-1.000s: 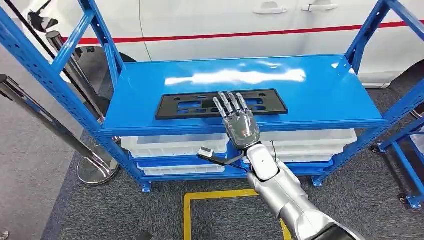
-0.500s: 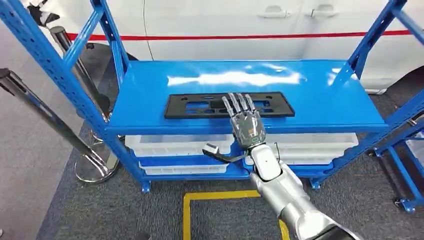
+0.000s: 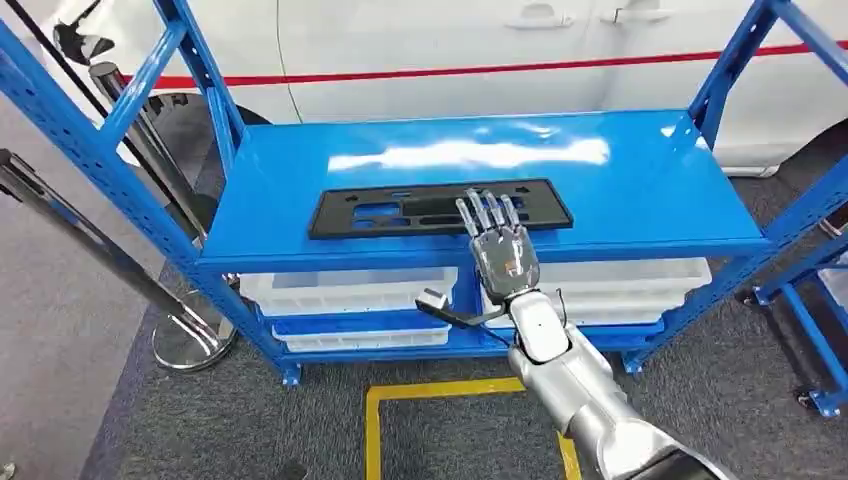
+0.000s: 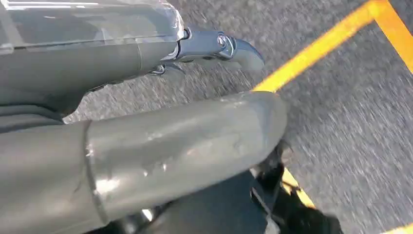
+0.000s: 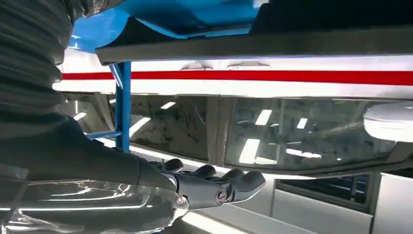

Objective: Take the parts from the cabinet and place them on the table.

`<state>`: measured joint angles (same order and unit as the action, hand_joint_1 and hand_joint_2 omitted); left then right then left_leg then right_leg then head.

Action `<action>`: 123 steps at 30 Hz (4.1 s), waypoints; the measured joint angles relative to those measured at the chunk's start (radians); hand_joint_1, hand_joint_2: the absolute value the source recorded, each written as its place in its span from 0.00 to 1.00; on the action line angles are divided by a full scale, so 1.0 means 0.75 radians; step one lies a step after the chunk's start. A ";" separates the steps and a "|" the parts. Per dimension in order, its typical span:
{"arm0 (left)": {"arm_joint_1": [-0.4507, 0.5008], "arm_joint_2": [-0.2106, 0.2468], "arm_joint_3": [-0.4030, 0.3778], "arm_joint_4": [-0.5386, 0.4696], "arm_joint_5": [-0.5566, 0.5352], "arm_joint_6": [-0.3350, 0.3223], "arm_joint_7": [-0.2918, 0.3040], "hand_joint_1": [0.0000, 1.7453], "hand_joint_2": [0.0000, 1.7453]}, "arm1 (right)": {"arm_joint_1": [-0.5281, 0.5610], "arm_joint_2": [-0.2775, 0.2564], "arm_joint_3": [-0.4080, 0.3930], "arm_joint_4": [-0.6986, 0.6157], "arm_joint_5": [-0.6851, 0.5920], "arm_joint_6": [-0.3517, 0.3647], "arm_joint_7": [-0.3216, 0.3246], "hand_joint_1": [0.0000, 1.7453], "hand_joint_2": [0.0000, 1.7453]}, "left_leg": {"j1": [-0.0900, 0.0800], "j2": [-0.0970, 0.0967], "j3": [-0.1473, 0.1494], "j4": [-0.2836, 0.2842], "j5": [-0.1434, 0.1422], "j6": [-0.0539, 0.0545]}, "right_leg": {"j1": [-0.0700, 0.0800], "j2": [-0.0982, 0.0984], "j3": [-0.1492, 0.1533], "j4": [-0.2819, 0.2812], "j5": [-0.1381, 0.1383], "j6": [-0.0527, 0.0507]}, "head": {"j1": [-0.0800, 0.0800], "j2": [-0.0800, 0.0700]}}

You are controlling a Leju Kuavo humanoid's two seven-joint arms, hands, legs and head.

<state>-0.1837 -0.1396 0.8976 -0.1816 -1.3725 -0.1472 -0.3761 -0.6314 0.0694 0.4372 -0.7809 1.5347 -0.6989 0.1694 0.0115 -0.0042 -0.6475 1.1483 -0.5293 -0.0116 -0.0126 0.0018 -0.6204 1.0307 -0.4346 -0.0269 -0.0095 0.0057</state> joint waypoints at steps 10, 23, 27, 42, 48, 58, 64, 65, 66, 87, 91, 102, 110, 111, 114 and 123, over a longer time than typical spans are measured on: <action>0.000 0.007 -0.010 -0.002 0.001 -0.002 -0.010 0.00 0.00 | 0.006 -0.003 -0.017 0.009 0.000 0.000 0.008 0.00 1.00 | -0.021 0.000 0.073 -0.173 0.115 0.043 | 0.012 0.004 0.011 0.000 -0.009 0.017 | 0.001 0.000; 0.002 0.002 -0.032 -0.002 0.002 -0.003 -0.011 0.00 0.00 | 0.012 -0.023 -0.037 0.011 0.000 -0.001 0.008 0.00 1.00 | -0.001 -0.001 0.114 -0.173 0.073 0.043 | -0.017 -0.003 -0.038 0.047 0.011 0.081 | 0.001 0.000; -0.001 0.002 -0.033 -0.003 0.002 -0.003 -0.014 0.00 0.00 | 0.017 -0.026 -0.037 0.011 0.000 -0.002 0.013 0.00 1.00 | -0.003 0.000 0.119 -0.172 0.058 0.016 | -0.004 0.002 -0.032 0.031 -0.005 0.040 | 0.001 0.000; 0.004 0.005 -0.035 -0.004 0.007 -0.004 -0.017 0.00 0.00 | 0.019 -0.025 -0.037 0.006 0.001 -0.002 0.015 0.00 1.00 | -0.027 0.002 0.031 -0.167 0.142 0.062 | 0.003 0.004 0.089 0.017 -0.071 0.043 | -0.002 0.000; -0.002 0.005 -0.035 -0.006 0.023 -0.020 -0.022 0.00 0.00 | 0.023 -0.026 -0.038 0.000 0.001 -0.002 0.021 0.00 1.00 | -0.016 0.000 0.077 -0.191 0.130 0.089 | -0.003 0.002 -0.120 0.363 -0.226 0.074 | -0.001 0.000; 0.001 -0.001 -0.037 -0.007 0.026 0.005 -0.028 0.00 0.00 | 0.029 -0.035 -0.038 -0.001 0.001 -0.002 0.023 0.99 1.00 | -0.017 -0.003 0.113 -0.155 0.072 0.039 | 0.006 0.004 -0.035 0.017 0.015 0.020 | 0.002 0.000; -0.003 -0.001 -0.041 -0.008 0.032 0.022 -0.040 0.00 0.00 | 0.031 -0.034 -0.042 -0.012 0.001 -0.002 -0.002 1.00 1.00 | -0.003 -0.001 -0.092 0.233 -0.101 0.008 | 0.002 -0.001 -0.013 0.008 0.007 -0.001 | 0.002 0.000; -0.002 -0.001 -0.041 -0.008 0.033 0.023 -0.041 0.00 0.00 | 0.033 -0.034 -0.045 -0.014 0.001 -0.002 -0.004 1.00 1.00 | -0.002 -0.001 -0.094 0.220 -0.080 0.010 | 0.002 -0.001 -0.012 0.009 0.006 0.000 | 0.002 0.000; -0.004 0.000 -0.042 -0.008 0.036 0.027 -0.042 0.00 0.00 | 0.034 -0.034 -0.048 -0.022 0.001 -0.002 -0.010 1.00 1.00 | -0.002 -0.001 -0.068 0.146 -0.024 0.010 | 0.002 0.001 -0.010 0.010 0.004 0.000 | 0.002 0.000; -0.050 -0.002 -0.017 -0.016 0.182 0.166 -0.090 0.00 0.00 | 0.067 -0.032 -0.173 -0.202 -0.004 -0.002 -0.094 1.00 1.00 | -0.016 -0.004 0.063 -0.156 0.108 0.045 | 0.002 0.004 -0.022 0.031 -0.008 0.044 | 0.002 0.000; -0.054 -0.002 -0.015 -0.019 0.190 0.172 -0.094 0.00 0.00 | 0.071 -0.030 -0.181 -0.231 -0.006 -0.002 -0.114 1.00 1.00 | -0.010 -0.002 0.026 -0.063 0.036 0.016 | -0.008 0.000 -0.011 0.014 -0.001 0.013 | 0.001 0.000; -0.035 0.001 -0.010 -0.020 0.248 0.112 -0.132 0.00 1.00 | 0.141 0.106 -0.341 -0.625 -0.160 -0.002 -0.595 1.00 1.00 | -0.015 -0.004 0.052 -0.151 0.113 0.038 | 0.005 0.004 -0.007 0.020 -0.014 0.029 | 0.003 0.000; -0.003 -0.009 -0.010 -0.020 0.245 0.100 -0.141 0.00 1.00 | 0.233 0.205 -0.378 -0.880 -0.182 -0.001 -0.749 1.00 1.00 | -0.004 -0.003 0.071 -0.183 0.126 0.077 | 0.003 0.002 -0.189 0.407 -0.196 0.064 | 0.003 0.000; 0.005 -0.010 -0.010 -0.020 0.240 0.099 -0.143 0.00 1.00 | 0.252 0.218 -0.379 -0.909 -0.179 -0.001 -0.774 1.00 1.00 | -0.004 -0.003 0.071 -0.180 0.123 0.076 | -0.001 0.001 -0.184 0.389 -0.167 0.065 | 0.003 0.000; 0.015 -0.020 -0.015 -0.020 0.239 0.103 -0.147 0.00 1.00 | 0.290 0.263 -0.373 -1.008 -0.175 -0.001 -0.836 1.00 1.00 | -0.004 -0.003 0.070 -0.156 0.104 0.063 | -0.005 -0.002 -0.036 0.090 -0.005 0.059 | 0.003 0.000; 0.014 -0.015 -0.028 -0.020 0.249 0.130 -0.158 0.00 1.00 | 0.339 0.354 -0.366 -1.182 -0.335 0.000 -1.009 1.00 1.00 | -0.001 -0.002 -0.031 0.075 -0.043 0.004 | -0.006 -0.004 -0.003 0.015 -0.015 0.008 | 0.002 0.000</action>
<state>-0.1734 -0.1511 0.8766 -0.1968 -1.1860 -0.0496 -0.4944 -0.3772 0.3346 0.1629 -1.6671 1.2832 -0.6989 -0.5875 0.0110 -0.0056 -0.6708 1.2049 -0.5618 -0.0089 -0.0169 -0.0010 -0.6226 1.0422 -0.4456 -0.0211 -0.0080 0.0057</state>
